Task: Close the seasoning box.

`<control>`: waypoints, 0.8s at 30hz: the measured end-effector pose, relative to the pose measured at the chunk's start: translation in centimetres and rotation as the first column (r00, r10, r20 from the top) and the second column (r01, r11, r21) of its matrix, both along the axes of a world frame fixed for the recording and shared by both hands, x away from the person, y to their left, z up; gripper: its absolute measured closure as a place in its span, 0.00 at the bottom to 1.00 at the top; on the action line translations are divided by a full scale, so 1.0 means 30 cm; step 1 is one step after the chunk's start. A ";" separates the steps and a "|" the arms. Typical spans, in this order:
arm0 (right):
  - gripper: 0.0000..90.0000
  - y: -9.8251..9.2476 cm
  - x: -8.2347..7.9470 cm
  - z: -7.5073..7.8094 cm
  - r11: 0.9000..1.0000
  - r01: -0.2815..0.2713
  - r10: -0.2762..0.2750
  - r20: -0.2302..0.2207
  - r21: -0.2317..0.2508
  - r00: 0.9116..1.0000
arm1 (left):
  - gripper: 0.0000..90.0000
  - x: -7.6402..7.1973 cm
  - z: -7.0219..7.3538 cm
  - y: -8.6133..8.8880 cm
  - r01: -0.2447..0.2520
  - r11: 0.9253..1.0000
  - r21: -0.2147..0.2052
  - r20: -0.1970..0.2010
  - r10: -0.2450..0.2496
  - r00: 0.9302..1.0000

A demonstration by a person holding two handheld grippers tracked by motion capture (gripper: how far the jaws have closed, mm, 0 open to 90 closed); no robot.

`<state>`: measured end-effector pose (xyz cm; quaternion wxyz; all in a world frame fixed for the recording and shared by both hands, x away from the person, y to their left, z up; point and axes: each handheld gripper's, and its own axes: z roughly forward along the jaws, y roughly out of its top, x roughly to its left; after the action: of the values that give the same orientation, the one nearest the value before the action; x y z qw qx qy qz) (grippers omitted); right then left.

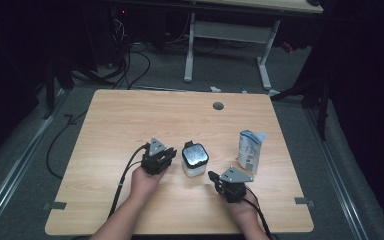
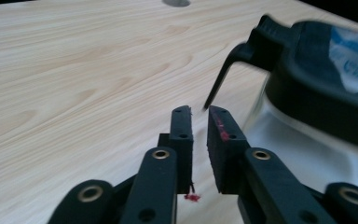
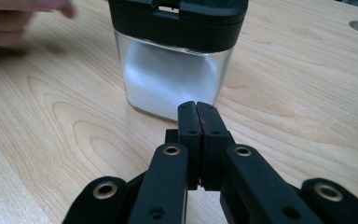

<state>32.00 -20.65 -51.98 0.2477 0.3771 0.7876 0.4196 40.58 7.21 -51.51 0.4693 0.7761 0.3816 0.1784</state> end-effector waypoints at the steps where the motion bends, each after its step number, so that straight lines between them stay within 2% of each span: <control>1: 0.99 -0.001 0.001 0.001 1.000 0.002 -0.002 0.001 0.001 1.000 | 0.84 -0.017 0.003 0.025 -0.006 1.000 0.011 0.000 0.006 1.000; 3: 1.00 -0.005 0.004 0.002 1.000 0.006 -0.006 -0.002 0.004 1.000 | 0.77 -0.058 0.007 0.076 -0.008 0.999 0.031 -0.008 0.008 1.000; 6: 0.99 -0.008 0.012 0.003 1.000 0.016 -0.016 -0.001 0.006 1.000 | 0.67 -0.132 0.011 0.162 -0.031 0.997 0.064 0.008 0.030 1.000; 8: 0.99 -0.010 0.022 0.007 0.999 0.032 -0.032 0.001 0.004 0.999 | 0.61 -0.164 0.006 0.210 -0.042 0.997 0.067 0.004 0.042 0.999; 11: 1.00 -0.011 0.044 0.015 0.999 0.051 -0.051 -0.002 0.004 0.999 | 0.58 -0.198 -0.014 0.271 -0.049 0.998 0.047 -0.024 0.050 0.998; 14: 0.99 -0.007 0.080 0.012 0.997 0.077 -0.077 -0.011 -0.019 0.997 | 0.57 -0.210 -0.027 0.298 -0.066 0.996 0.055 -0.027 0.068 0.997; 18: 0.99 -0.004 0.125 0.009 0.994 0.104 -0.105 -0.022 -0.025 0.994 | 0.56 -0.205 -0.025 0.309 -0.083 0.996 0.038 -0.018 0.084 0.996; 24: 1.00 0.021 0.153 0.006 0.995 0.096 -0.098 -0.034 -0.036 0.995 | 0.56 -0.202 -0.020 0.313 -0.081 0.997 0.019 -0.011 0.081 0.997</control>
<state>36.58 -20.03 -51.80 0.2602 0.4179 0.7798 0.3867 34.53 16.58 -52.10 0.4522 0.7653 0.4139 0.1962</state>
